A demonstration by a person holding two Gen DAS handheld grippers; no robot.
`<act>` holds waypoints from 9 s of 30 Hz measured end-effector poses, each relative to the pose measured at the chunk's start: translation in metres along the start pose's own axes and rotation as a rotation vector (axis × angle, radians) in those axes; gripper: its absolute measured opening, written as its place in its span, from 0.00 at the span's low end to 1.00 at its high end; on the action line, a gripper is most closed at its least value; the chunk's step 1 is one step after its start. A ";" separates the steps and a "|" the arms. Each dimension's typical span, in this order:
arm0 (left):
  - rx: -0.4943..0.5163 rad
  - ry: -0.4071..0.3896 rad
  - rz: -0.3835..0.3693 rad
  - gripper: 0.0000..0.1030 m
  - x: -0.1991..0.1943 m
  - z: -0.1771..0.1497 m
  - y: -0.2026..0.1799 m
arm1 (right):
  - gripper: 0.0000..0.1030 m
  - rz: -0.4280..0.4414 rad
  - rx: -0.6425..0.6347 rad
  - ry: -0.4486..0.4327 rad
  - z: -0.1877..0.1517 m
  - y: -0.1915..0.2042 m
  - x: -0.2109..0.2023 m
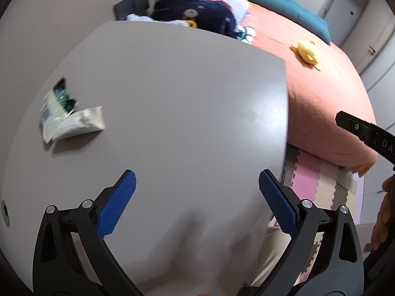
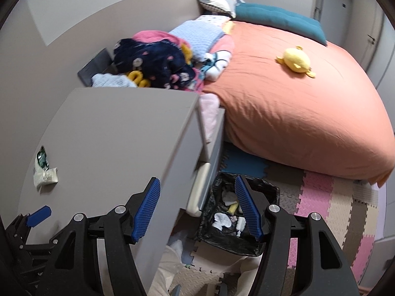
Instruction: Collect trash
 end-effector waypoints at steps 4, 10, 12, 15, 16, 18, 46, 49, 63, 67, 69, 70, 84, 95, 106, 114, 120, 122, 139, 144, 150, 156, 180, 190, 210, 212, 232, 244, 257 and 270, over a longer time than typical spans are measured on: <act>-0.036 -0.001 0.013 0.94 -0.001 -0.003 0.024 | 0.62 0.016 -0.032 0.012 -0.001 0.024 0.007; -0.095 -0.001 0.032 0.94 -0.002 -0.008 0.058 | 0.62 0.045 -0.084 0.030 0.000 0.059 0.019; -0.114 -0.002 0.039 0.94 -0.003 -0.010 0.070 | 0.62 0.057 -0.105 0.038 -0.001 0.072 0.022; -0.138 -0.001 0.051 0.94 -0.004 -0.013 0.087 | 0.62 0.079 -0.132 0.047 -0.004 0.088 0.027; -0.147 -0.003 0.058 0.94 -0.005 -0.013 0.094 | 0.62 0.087 -0.144 0.050 -0.005 0.096 0.028; -0.165 -0.006 0.067 0.94 -0.006 -0.014 0.105 | 0.62 0.102 -0.172 0.056 -0.007 0.110 0.031; -0.428 0.041 0.193 0.94 -0.007 -0.052 0.254 | 0.62 0.269 -0.558 0.179 -0.041 0.296 0.090; -0.445 0.047 0.195 0.94 -0.006 -0.056 0.262 | 0.62 0.263 -0.614 0.186 -0.046 0.312 0.098; -0.478 0.055 0.187 0.94 0.004 -0.046 0.273 | 0.25 0.309 -0.683 0.248 -0.055 0.334 0.124; -0.465 0.062 0.187 0.94 0.008 -0.040 0.266 | 0.07 0.339 -0.661 0.274 -0.058 0.329 0.126; -0.461 0.065 0.189 0.94 0.011 -0.034 0.263 | 0.04 0.361 -0.642 0.271 -0.057 0.327 0.122; -0.457 0.066 0.189 0.94 0.012 -0.031 0.261 | 0.04 0.374 -0.629 0.264 -0.055 0.325 0.118; -0.470 0.051 0.168 0.94 0.032 0.035 0.236 | 0.04 0.355 -0.485 0.156 0.015 0.267 0.101; -0.525 0.062 0.156 0.94 0.073 0.086 0.238 | 0.04 0.330 -0.402 0.153 0.054 0.224 0.134; -0.555 0.039 0.203 0.59 0.083 0.091 0.247 | 0.04 0.337 -0.347 0.149 0.064 0.210 0.146; -0.540 0.034 0.153 0.08 0.079 0.087 0.241 | 0.04 0.322 -0.330 0.137 0.063 0.199 0.137; -0.520 -0.002 0.143 0.01 0.065 0.081 0.236 | 0.04 0.315 -0.313 0.114 0.063 0.188 0.120; -0.516 -0.019 0.128 0.01 0.056 0.081 0.234 | 0.04 0.311 -0.310 0.108 0.063 0.186 0.116; -0.582 0.006 0.077 0.01 0.075 0.108 0.255 | 0.04 0.315 -0.310 0.104 0.071 0.186 0.124; -0.616 0.010 0.109 0.03 0.074 0.109 0.264 | 0.04 0.317 -0.309 0.103 0.074 0.184 0.130; -0.609 -0.086 0.122 0.94 0.054 0.117 0.266 | 0.04 0.323 -0.314 0.114 0.073 0.184 0.138; -0.623 -0.017 0.168 0.91 0.083 0.129 0.274 | 0.04 0.324 -0.317 0.120 0.072 0.184 0.141; -0.581 0.013 0.172 0.25 0.081 0.118 0.246 | 0.04 0.312 -0.284 0.112 0.073 0.162 0.127; -0.458 -0.036 0.129 0.25 0.034 0.093 0.187 | 0.04 0.301 -0.225 0.077 0.060 0.128 0.079; -0.203 -0.051 -0.007 0.25 -0.009 0.048 0.024 | 0.04 0.183 -0.075 -0.009 0.008 0.004 -0.021; -0.163 -0.056 -0.011 0.25 -0.013 0.043 0.004 | 0.04 0.172 -0.061 -0.016 0.003 -0.007 -0.028; 0.162 -0.034 -0.119 0.27 -0.027 0.002 -0.158 | 0.04 0.042 0.103 -0.032 -0.036 -0.121 -0.076; 0.318 0.038 -0.137 0.29 -0.014 -0.026 -0.225 | 0.04 -0.009 0.168 0.028 -0.052 -0.169 -0.071; 0.343 0.158 -0.113 0.92 0.022 -0.037 -0.232 | 0.49 -0.027 0.235 0.090 -0.045 -0.198 -0.039; 0.250 0.168 -0.114 0.92 0.030 -0.024 -0.199 | 0.60 -0.074 0.187 0.042 -0.025 -0.186 -0.040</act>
Point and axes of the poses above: each gripper's, at about its wrist camera, not at the fingertips, and x roughly the way its jaws point, y to its left, z to its top, the point moved 8 cm from there along x, roughly the way its jaws point, and after that the axes turned 8 degrees about z, right-handed, at the moved point
